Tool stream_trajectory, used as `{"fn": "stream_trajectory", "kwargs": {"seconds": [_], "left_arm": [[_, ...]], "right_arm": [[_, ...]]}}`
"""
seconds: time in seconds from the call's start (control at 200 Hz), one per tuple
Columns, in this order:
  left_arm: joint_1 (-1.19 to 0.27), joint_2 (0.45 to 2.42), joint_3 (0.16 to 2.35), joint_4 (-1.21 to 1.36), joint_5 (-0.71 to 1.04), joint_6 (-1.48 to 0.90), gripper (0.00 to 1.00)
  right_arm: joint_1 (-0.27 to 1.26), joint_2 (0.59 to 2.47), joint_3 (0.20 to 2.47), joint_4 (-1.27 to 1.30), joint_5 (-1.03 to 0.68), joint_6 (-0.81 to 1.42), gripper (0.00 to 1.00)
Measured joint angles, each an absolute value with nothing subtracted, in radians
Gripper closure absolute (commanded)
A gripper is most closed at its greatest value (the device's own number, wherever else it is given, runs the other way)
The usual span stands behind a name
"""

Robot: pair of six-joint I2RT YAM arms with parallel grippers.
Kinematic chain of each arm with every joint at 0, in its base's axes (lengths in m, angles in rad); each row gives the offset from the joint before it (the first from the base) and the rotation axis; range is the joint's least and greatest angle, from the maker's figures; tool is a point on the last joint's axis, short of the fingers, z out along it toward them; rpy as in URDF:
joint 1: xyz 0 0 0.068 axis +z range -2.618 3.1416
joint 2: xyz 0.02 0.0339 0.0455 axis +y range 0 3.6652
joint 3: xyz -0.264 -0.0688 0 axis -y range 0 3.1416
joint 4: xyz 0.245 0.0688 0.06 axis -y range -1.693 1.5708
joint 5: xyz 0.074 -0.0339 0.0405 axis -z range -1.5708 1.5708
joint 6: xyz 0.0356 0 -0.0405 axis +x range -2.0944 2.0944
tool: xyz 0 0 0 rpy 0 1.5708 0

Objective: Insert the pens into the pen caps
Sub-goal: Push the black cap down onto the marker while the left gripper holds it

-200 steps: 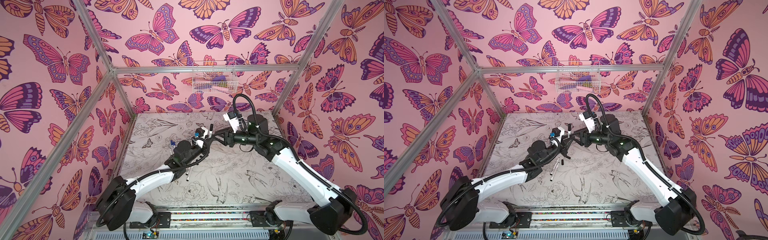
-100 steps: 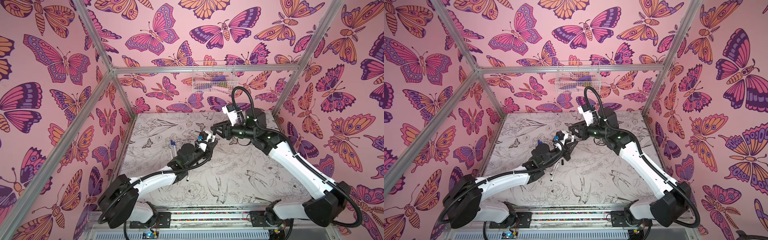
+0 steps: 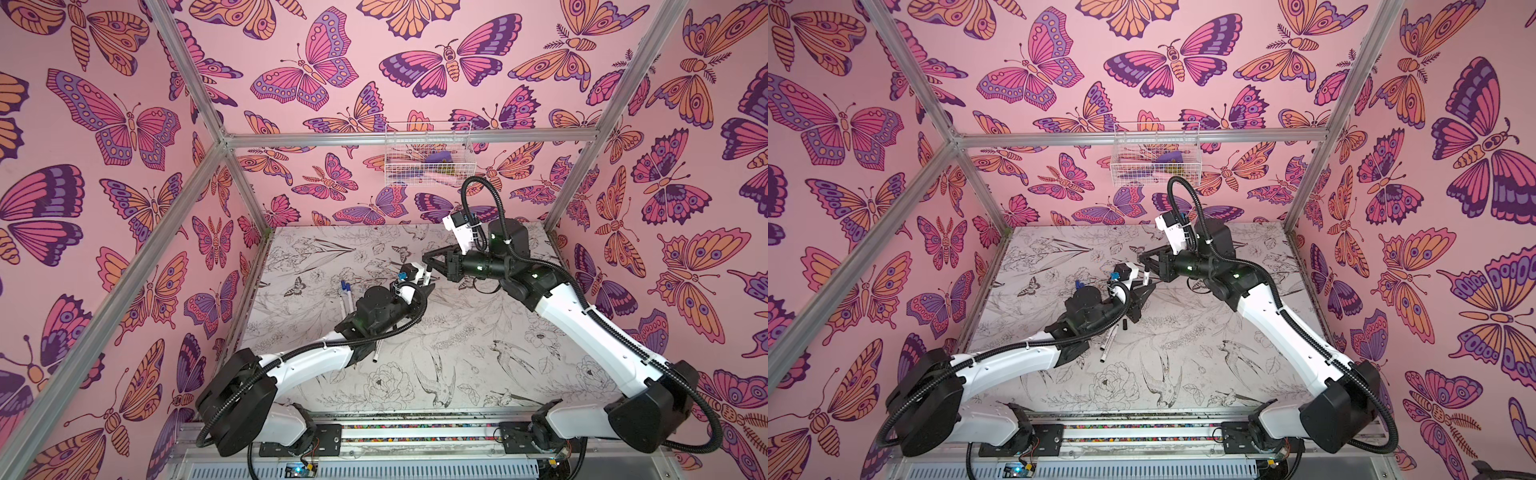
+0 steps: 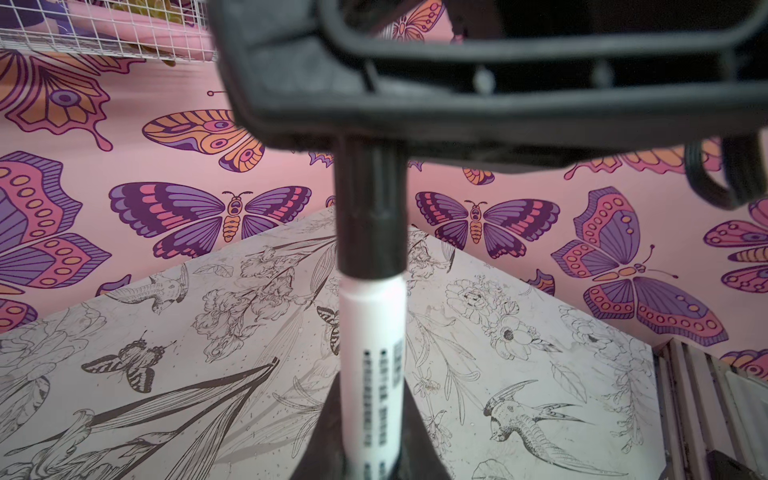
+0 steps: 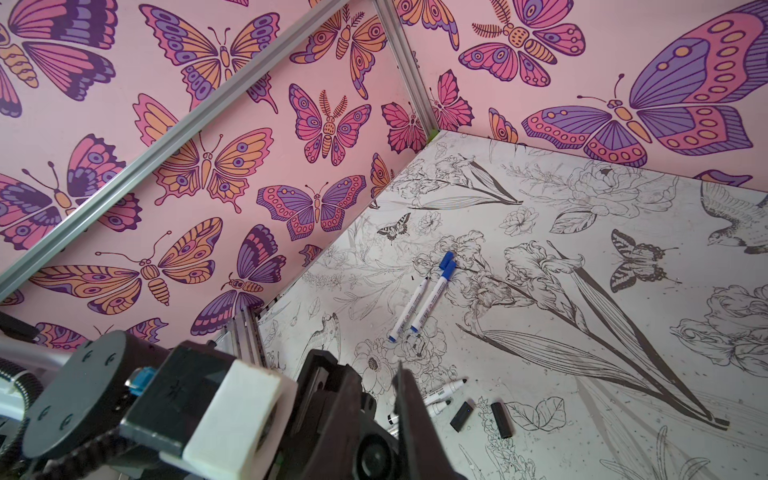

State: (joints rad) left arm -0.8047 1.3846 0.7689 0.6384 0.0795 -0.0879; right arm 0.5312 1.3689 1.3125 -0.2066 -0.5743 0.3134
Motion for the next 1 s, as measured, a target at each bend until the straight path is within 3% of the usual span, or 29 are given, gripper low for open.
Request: {"fn": "stream_trajectory", "kwargs": {"seconds": [0.411,0.606,1.001], "left_arm": [[-0.786,1.385,0.895,0.493,0.068,0.041,1.00],[-0.735,1.397,0.914,0.491,0.150,-0.007,1.00],[-0.667,1.422,0.953,0.371,0.229,-0.056,1.00]], "right_arm": [[0.513,1.346,1.282,-0.099,-0.554,0.345,0.95],[0.518,1.367,1.277,-0.053,-0.527,0.355,1.00],[0.534,1.480,1.340,-0.102,-0.462,0.340,1.00]]}}
